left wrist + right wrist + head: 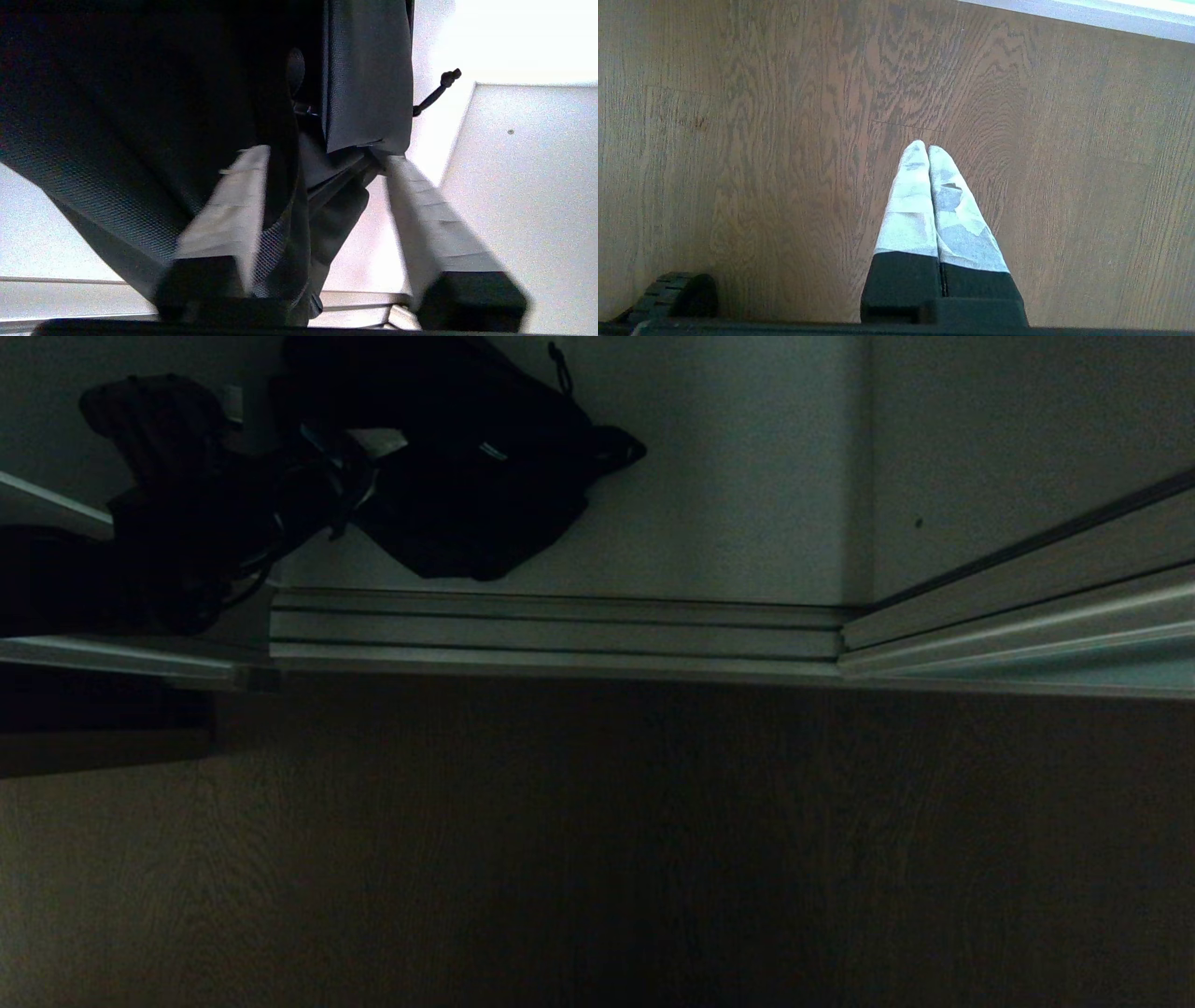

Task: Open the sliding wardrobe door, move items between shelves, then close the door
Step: Place the bag on the lower shelf, then close the door

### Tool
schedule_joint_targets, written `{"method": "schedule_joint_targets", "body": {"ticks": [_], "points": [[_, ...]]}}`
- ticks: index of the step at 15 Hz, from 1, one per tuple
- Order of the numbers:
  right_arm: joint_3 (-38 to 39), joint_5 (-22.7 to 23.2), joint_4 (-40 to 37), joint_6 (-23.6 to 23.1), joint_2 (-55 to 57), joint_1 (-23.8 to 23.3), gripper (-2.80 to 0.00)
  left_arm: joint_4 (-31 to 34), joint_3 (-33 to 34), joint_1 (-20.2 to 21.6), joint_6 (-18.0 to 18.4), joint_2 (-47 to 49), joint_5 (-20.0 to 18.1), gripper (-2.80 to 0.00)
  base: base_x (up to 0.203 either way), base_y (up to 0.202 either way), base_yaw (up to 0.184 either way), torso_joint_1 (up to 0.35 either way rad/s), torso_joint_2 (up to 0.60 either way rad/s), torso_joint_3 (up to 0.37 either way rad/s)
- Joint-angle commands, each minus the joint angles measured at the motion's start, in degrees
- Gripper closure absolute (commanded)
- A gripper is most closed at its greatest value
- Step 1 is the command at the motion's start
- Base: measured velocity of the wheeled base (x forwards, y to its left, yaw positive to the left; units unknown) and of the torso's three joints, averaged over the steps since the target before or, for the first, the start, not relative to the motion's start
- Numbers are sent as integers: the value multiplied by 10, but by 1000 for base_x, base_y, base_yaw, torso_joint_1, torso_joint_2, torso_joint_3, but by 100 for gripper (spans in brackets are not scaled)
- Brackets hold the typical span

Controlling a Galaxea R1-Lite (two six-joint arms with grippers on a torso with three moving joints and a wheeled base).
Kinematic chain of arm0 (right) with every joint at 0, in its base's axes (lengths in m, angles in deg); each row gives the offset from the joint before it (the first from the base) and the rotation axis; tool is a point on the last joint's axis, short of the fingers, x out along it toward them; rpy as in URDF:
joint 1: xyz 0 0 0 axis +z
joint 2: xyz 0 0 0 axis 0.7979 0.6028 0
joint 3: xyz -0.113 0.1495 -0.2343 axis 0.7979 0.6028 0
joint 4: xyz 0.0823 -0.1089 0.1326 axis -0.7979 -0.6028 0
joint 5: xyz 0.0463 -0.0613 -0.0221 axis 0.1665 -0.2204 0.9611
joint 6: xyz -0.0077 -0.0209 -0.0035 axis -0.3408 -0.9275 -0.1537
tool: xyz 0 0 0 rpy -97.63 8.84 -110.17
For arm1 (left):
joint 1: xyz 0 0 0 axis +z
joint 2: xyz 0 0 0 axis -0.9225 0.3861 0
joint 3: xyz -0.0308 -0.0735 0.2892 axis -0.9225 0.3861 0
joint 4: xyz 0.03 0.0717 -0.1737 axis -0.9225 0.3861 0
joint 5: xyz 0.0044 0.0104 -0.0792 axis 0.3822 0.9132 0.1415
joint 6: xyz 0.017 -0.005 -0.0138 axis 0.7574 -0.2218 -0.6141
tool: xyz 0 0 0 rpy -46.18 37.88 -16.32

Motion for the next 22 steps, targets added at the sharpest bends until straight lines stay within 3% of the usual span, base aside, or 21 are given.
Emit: {"method": "schedule_joint_targets", "body": {"ticks": [1, 5, 9, 13, 14, 19, 22], "points": [[0, 0, 0, 0, -1, 0, 0, -11, 2, 0, -3, -3, 1, -280, 0, 0, 0, 0, 0, 0], [0, 0, 0, 0, -2, 0, 0, -6, 32, 1, -41, -50, -11, -280, 0, 0, 0, 0, 0, 0], [0, 0, 0, 0, -2, 0, 0, 23, 89, -4, -57, -94, -116, -280, 0, 0, 0, 0, 0, 0], [0, 0, 0, 0, -1, 0, 0, 78, 101, -19, -55, -97, -120, -280, 0, 0, 0, 0, 0, 0], [0, 0, 0, 0, -1, 0, 0, 84, 102, -19, -56, -101, -121, 0, 0, 0, 0, 0, 0, 0], [0, 0, 0, 0, -1, 0, 0, 149, 194, -29, -55, -147, -160, 0, 0, 0, 0, 0, 0, 0], [0, 0, 0, 0, -1, 0, 0, 158, 282, -40, -28, -220, -170, 0, 0, 0, 0, 0, 0, 0]]}}
